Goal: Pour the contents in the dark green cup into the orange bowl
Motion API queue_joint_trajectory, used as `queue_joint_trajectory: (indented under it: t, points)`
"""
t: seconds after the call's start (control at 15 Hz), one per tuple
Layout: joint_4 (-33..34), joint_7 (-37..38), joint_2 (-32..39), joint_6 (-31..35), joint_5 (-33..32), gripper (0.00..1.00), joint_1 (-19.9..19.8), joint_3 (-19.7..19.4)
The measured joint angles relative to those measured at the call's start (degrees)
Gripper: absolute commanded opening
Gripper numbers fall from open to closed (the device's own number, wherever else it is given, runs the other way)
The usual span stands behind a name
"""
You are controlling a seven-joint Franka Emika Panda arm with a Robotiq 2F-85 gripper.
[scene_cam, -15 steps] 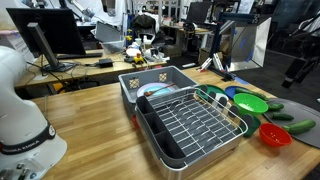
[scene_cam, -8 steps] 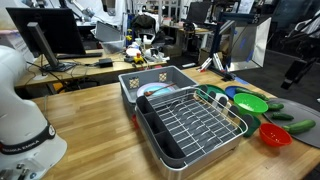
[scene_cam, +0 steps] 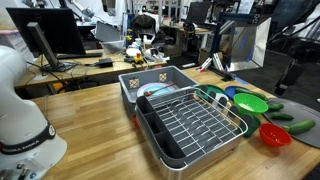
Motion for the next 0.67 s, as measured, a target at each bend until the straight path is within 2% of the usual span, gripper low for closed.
queue_joint_trajectory:
  t: [0.47,0.67]
  points:
    - [-2.0,-28.2,7.5,2.7,10.2,1.00,1.5,0.1]
    - [-3.1,-34.0,8.5,3.9,13.0,1.00,1.2,0.2]
